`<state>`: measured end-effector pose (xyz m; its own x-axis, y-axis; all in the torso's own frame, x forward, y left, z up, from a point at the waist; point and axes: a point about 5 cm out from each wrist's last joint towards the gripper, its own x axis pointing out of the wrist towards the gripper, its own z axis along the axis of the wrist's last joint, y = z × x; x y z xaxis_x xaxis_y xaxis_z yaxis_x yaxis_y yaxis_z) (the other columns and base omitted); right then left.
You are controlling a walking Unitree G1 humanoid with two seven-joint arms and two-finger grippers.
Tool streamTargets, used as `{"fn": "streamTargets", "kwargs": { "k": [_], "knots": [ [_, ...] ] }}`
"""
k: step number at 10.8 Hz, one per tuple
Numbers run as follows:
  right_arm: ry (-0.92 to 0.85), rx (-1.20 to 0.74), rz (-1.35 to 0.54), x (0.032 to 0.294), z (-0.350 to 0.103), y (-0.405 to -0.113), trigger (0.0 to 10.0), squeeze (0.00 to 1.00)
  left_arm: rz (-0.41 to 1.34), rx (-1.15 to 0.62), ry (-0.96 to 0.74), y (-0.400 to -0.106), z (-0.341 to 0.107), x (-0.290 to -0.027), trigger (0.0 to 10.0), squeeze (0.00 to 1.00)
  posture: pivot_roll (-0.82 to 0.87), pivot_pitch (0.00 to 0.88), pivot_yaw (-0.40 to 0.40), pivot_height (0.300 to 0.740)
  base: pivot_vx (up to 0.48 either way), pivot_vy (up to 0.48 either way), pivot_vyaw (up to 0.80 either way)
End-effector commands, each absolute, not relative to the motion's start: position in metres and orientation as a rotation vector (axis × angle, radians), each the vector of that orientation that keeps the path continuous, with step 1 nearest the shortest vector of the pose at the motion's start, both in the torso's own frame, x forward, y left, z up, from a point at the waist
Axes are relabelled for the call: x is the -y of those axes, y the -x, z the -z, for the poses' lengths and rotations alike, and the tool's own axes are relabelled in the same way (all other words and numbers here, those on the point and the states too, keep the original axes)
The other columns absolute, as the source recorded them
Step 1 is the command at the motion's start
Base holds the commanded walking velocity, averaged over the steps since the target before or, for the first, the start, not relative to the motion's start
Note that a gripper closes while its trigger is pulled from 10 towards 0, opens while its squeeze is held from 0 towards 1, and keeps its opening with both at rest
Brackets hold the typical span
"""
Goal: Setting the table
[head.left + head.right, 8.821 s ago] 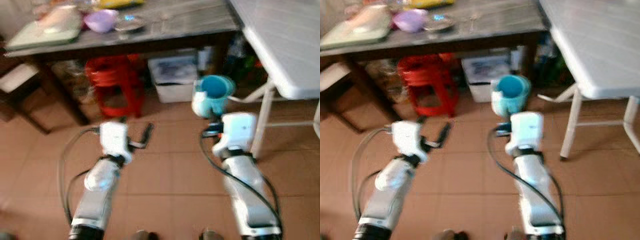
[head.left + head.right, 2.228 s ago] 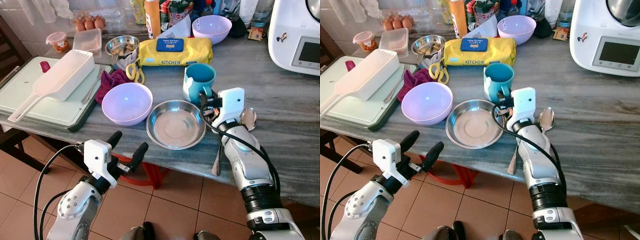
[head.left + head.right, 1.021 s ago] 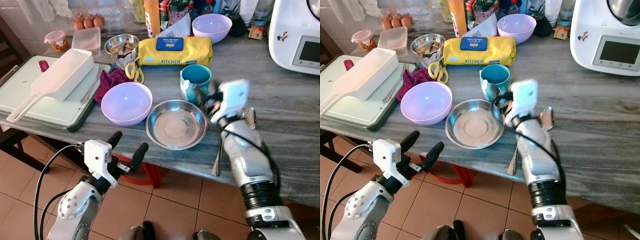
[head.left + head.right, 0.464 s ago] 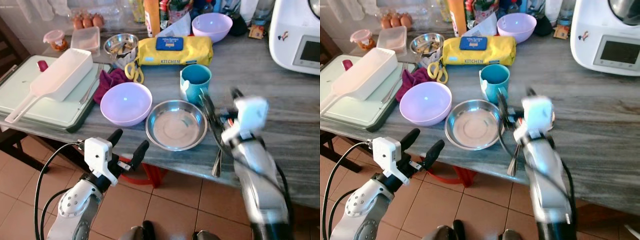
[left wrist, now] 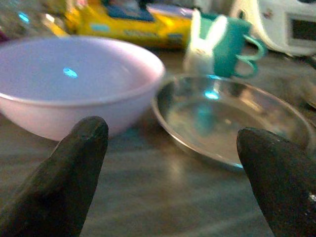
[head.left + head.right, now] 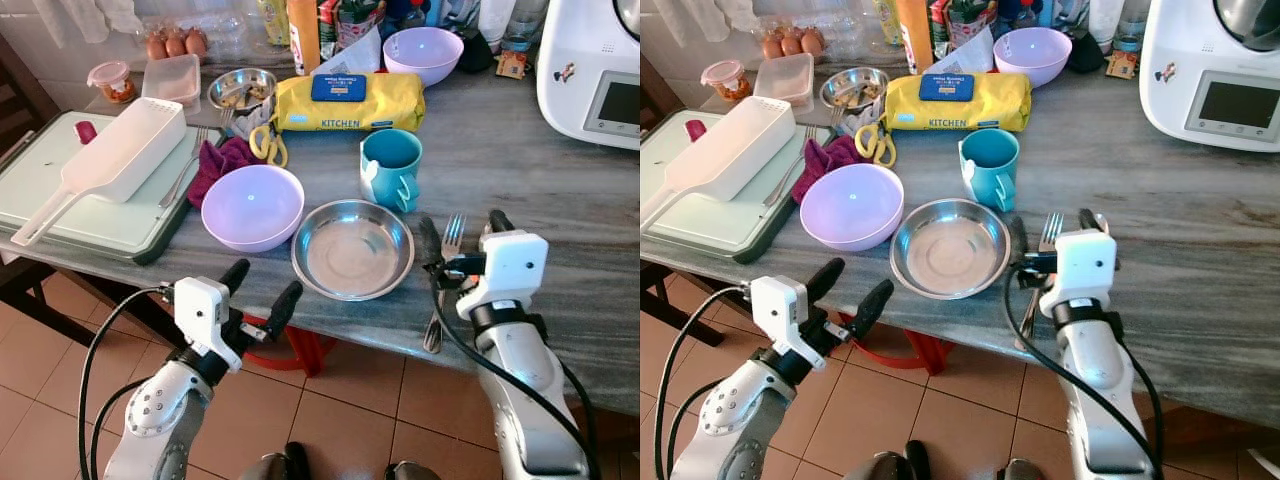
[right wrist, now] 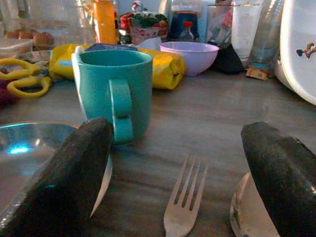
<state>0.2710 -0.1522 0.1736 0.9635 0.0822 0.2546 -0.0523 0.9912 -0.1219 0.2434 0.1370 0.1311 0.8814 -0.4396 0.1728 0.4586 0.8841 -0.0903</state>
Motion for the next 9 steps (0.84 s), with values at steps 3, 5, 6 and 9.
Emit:
{"fn": "streamTargets", "kwargs": {
  "k": [3, 5, 6, 9],
  "knots": [
    [0.169, 0.278, -0.101, 0.145, -0.178, -0.268, 10.0, 1.0, 0.292, 0.175, 0.084, -0.247, -0.13, -0.16, 10.0, 0.0, -0.09, 0.187, 0.096, 0.74, 0.0, 0.0, 0.0],
    [0.202, 0.291, -0.122, 0.142, -0.179, -0.268, 10.0, 1.0, 0.219, 0.175, 0.067, -0.247, -0.128, -0.167, 10.0, 0.0, -0.09, 0.179, 0.091, 0.74, 0.0, 0.0, 0.8],
    [0.204, 0.288, -0.137, 0.138, -0.178, -0.268, 10.0, 1.0, 0.187, 0.162, 0.065, -0.247, -0.125, -0.167, 10.0, 0.0, -0.09, 0.177, 0.088, 0.74, 0.0, 0.0, 0.8],
    [0.242, 0.315, -0.161, 0.133, -0.181, -0.266, 10.0, 1.0, 0.155, 0.192, 0.012, -0.246, -0.128, -0.166, 10.0, 0.0, -0.09, 0.166, 0.086, 0.74, 0.0, 0.0, 0.8]
  ]
}}
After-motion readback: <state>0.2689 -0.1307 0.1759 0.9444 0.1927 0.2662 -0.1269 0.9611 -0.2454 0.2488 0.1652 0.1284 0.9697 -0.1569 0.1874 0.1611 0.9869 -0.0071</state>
